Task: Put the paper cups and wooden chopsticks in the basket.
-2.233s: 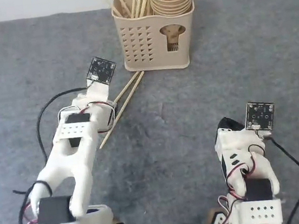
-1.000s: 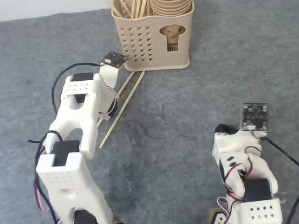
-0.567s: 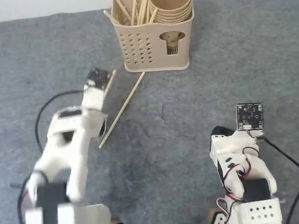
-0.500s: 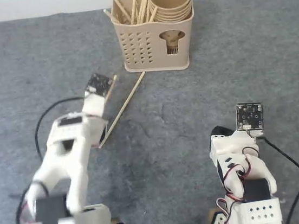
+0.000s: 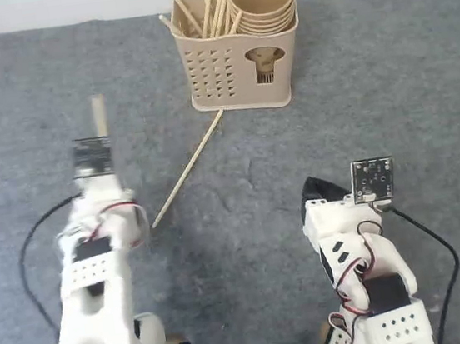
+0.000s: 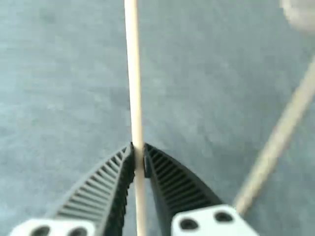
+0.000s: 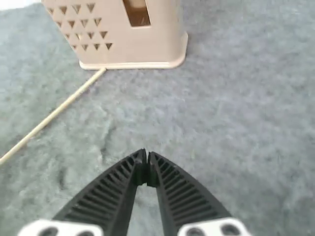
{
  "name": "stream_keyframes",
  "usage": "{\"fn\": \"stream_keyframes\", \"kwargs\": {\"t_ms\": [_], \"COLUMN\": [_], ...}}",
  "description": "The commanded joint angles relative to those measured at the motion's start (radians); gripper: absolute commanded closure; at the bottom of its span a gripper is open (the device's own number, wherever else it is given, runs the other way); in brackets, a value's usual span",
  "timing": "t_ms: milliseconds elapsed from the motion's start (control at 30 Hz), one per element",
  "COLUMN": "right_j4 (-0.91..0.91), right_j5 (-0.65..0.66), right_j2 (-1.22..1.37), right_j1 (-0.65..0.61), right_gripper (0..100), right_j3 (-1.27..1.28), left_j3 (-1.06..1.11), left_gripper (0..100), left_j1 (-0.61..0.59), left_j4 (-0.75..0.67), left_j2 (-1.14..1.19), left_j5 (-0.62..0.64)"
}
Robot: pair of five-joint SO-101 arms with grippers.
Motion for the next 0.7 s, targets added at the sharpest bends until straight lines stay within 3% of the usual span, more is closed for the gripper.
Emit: {"fn": "stream_keyframes", "kwargs": {"t_ms": [0,267,467,667], "right_j4": [-0.022,-0.025,-0.073,-0.108], "right_j5": [-0.012,-0.008,-0.020,-0.149], "right_j2": [-0.021,0.104,0.481,0.871], "right_j1": [-0.036,-0.088,-0.088,-0.145], "right_gripper": [99.1,99.0,99.1,98.9], "right_j3": [-0.095,-0.221,-0.480,-0.733], "left_j3": [0.013,0.021,0.022,0.021], "left_gripper": [99,99,99,99], "left_j1": [-0.074,-0.141,-0.149,-0.230], "left_j4": [-0.041,-0.021,-0.025,-0.078], "left_j2": [-0.114,-0.181,-0.193,-0.193], "left_j5": [0.104,0.121,0.121,0.198]}}
